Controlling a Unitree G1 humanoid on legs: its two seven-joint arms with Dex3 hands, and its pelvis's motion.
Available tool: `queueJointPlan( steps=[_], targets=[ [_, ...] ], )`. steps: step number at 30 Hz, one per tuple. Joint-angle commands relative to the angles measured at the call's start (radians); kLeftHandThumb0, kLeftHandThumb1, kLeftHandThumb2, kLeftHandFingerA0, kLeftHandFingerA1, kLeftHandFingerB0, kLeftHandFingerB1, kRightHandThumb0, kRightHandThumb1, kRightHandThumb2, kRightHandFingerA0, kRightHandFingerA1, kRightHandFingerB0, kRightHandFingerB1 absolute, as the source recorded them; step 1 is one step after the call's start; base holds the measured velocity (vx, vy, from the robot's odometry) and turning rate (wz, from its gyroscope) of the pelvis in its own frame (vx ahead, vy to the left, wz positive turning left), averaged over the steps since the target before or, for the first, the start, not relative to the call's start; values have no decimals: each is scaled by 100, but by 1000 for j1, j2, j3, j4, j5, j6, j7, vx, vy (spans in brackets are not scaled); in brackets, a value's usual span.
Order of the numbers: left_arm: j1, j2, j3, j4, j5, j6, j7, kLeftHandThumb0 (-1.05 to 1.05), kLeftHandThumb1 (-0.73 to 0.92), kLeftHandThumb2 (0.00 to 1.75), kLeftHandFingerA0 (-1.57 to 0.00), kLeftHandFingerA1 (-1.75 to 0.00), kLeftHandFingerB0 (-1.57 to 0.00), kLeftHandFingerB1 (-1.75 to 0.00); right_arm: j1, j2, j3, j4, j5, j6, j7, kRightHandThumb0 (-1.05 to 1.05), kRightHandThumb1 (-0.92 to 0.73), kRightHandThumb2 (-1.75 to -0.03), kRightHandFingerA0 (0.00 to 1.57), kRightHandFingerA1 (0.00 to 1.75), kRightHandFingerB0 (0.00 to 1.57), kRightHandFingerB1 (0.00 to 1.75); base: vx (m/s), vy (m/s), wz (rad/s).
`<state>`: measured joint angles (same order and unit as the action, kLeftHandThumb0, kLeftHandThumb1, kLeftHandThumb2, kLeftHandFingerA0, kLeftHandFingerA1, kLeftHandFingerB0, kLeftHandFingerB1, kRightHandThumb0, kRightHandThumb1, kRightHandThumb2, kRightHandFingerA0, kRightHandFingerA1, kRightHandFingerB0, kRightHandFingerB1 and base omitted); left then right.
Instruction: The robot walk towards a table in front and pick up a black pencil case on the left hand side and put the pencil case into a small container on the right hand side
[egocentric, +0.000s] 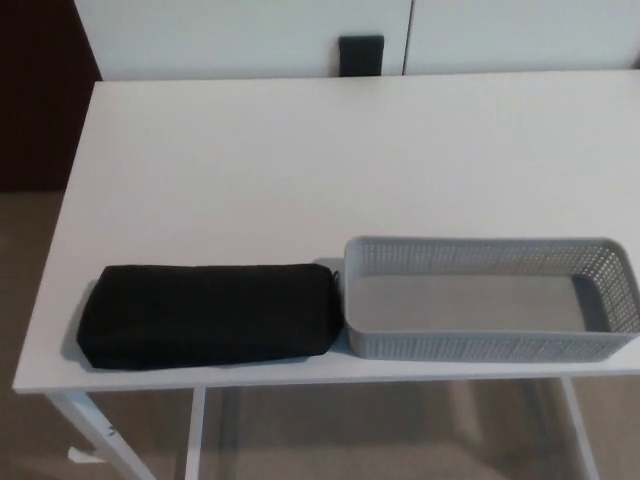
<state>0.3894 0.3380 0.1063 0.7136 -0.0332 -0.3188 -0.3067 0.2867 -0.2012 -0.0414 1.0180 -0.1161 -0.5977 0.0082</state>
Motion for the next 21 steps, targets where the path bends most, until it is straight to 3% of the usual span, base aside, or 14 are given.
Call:
queueJointPlan(
  steps=[1, 6, 7, 8, 9, 10, 11, 13, 14, 17, 18, 19, 20, 21],
  targets=[
    [9, 10, 0, -12, 9, 38, 5, -49, 47, 74, -51, -49, -35, -43, -9, -12, -7, 26, 9, -6, 2, -47, -54, -82, 52, 59, 27, 47, -19, -55, 6],
    [13, -1, 7, -38, 1, 57, 17, -47, 47, 73, -47, -48, -33, -43, -22, -19, 6, 39, -17, 5, -26, -49, -55, -83, 52, 57, 27, 46, -2, -18, 1],
    [14, -3, 16, -59, 3, 88, 45, -40, 55, 57, -47, -35, -32, -31, -25, -13, 8, 36, -16, 8, -25, -48, -55, -83, 51, 58, 27, 46, 0, 0, 0],
    [17, -14, 22, -85, 27, 115, 112, -51, 43, 72, -30, -44, -20, -40, -32, -10, 4, 46, -11, 14, -25, -48, -54, -82, 52, 58, 29, 47, 0, 0, 0],
    [20, -32, 38, -115, 30, 138, 164, -29, 36, 87, -27, -58, -7, -47, -39, -8, 1, 54, -5, 14, -23, -49, -54, -83, 52, 59, 28, 47, 0, 0, 0],
    [23, -53, 59, -146, 20, 156, 201, -29, 36, 87, -27, -58, -7, -47, -45, -7, -3, 60, 1, 12, -19, -49, -54, -83, 52, 59, 28, 47, 0, 0, 0],
    [38, -83, 94, -193, 9, 143, 255, -35, 50, 56, -18, -41, -13, -27, -42, -6, -6, 51, 8, 9, -13, -50, -54, -84, 51, 59, 28, 47, 0, 0, 0],
    [82, -99, 151, -304, 7, 171, 306, -40, 47, 72, -2, -23, -1, -15, -42, -7, -10, 48, 13, 9, -8, -50, -54, -83, 53, 60, 28, 47, 0, 0, 0],
    [122, -80, 205, -368, -34, 200, 282, -51, 31, 68, 0, -11, 0, -10, -32, -7, -14, 26, 21, 13, 2, -49, -55, -82, 50, 58, 27, 47, 0, 0, 0],
    [169, -42, 368, -447, -196, 296, 195, -42, 28, 67, 0, -13, 0, -16, -19, -23, -24, -12, 28, 11, 10, -49, -54, -82, 54, 61, 28, 48, 0, 0, 0],
    [172, -36, 393, -450, -210, 303, 185, -40, 27, 66, 0, -14, 0, -16, -25, -29, -30, -7, 33, 11, 17, -40, -68, -60, 58, 49, 32, 36, 0, 0, 0],
    [182, -25, 428, -449, -201, 278, 185, -42, 26, 65, 0, -14, 0, -16, -31, -37, -37, -7, 42, 19, 32, -47, -54, -81, 51, 58, 26, 46, 0, 0, 0],
    [194, -21, 453, -452, -180, 247, 190, -42, 26, 65, 0, -14, 0, -16, -25, -40, -37, -21, 42, 29, 35, -47, -54, -81, 51, 58, 26, 46, 0, 0, 0],
    [198, -5, 478, -468, -166, 262, 202, -40, 42, 60, 0, -4, 0, -20, -30, -42, -35, -19, 36, 32, 31, -40, -69, -61, 56, 46, 31, 35, 0, 0, 0]
  ],
)
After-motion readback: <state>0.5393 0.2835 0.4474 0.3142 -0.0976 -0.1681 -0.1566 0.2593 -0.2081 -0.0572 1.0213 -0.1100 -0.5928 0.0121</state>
